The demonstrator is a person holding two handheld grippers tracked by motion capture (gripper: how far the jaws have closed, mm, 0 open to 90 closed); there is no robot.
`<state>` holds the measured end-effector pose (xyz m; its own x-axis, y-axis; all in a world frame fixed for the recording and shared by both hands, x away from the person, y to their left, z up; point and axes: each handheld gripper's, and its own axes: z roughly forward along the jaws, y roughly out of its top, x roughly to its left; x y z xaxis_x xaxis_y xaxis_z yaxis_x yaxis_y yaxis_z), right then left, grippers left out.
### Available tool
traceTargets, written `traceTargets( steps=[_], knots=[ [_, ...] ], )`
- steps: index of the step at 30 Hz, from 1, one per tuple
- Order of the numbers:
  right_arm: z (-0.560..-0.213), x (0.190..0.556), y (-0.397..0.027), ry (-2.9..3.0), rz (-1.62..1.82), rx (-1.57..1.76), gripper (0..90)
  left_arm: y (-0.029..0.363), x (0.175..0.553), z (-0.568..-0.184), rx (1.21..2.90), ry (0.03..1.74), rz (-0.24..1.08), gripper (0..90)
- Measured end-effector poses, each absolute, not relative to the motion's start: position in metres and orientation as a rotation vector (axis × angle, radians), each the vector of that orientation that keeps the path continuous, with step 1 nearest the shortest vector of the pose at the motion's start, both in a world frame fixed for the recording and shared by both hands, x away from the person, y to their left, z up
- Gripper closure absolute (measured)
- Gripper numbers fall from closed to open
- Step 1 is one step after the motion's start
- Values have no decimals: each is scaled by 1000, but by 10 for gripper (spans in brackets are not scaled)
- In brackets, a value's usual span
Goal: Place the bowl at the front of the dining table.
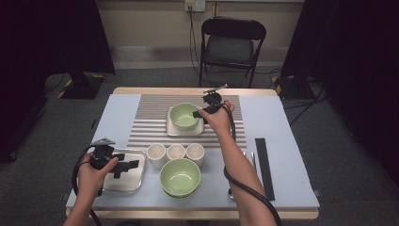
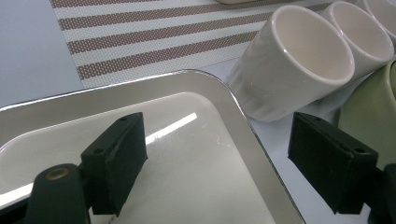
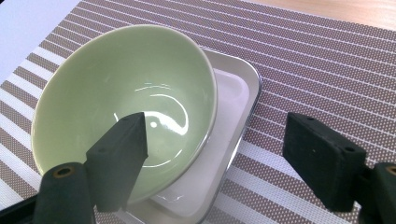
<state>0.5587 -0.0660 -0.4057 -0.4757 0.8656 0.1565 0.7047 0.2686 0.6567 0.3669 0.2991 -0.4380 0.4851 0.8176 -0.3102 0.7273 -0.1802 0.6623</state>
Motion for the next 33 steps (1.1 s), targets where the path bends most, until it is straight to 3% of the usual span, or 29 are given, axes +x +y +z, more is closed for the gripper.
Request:
traceTargets(
  steps=[33],
  knots=[
    [-401, 552, -77, 2322, 1008, 1447, 202, 299, 367, -440, 1939, 1287, 142, 191]
  ],
)
